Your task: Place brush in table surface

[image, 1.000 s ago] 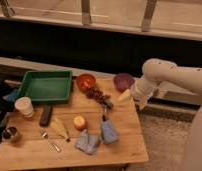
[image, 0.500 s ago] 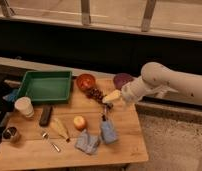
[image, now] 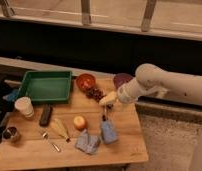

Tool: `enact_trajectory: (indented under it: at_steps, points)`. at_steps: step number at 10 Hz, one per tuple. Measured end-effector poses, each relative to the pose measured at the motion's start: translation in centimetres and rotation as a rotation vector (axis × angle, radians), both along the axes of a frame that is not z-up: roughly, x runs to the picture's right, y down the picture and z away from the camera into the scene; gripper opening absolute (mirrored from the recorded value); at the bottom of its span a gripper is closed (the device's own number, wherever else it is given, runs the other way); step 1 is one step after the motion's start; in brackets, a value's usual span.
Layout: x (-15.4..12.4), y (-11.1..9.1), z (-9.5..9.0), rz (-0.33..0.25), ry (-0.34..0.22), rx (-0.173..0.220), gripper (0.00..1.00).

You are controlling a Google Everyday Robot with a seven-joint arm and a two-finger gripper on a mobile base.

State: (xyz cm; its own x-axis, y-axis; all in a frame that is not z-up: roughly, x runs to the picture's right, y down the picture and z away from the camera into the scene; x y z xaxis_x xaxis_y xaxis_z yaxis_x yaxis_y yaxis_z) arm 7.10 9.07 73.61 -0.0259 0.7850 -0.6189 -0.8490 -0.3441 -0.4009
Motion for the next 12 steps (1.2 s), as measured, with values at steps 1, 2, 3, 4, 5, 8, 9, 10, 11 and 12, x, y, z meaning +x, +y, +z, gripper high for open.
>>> enact_trajectory:
  at_steps: [1, 2, 3, 4, 5, 8, 9, 10, 11, 12]
  points:
    - [-0.4, 0.5, 0.7, -0.024, 0.026, -0.006, 0.76]
    - [-0.5, 0.6, 1.2, -0.046, 0.062, -0.006, 0.76]
    - [-0.6, 0.5, 1.7, -0.073, 0.098, 0.004, 0.76]
    - [-0.9, 0.4, 2.2, -0.095, 0.128, 0.02, 0.76]
    - [-0.4, 0.1, 2.6, -0.079, 0.151, 0.053, 0.76]
    - [1.3, -0.6, 3.0, 0.011, 0.186, 0.144, 0.76]
    - [1.5, -0.7, 3.1, 0.02, 0.189, 0.152, 0.76]
    - [1.7, -0.7, 3.1, 0.023, 0.192, 0.151, 0.76]
    - [1.5, -0.7, 3.2, 0.021, 0.194, 0.145, 0.76]
    - [1.4, -0.4, 3.8, 0.005, 0.206, 0.134, 0.76]
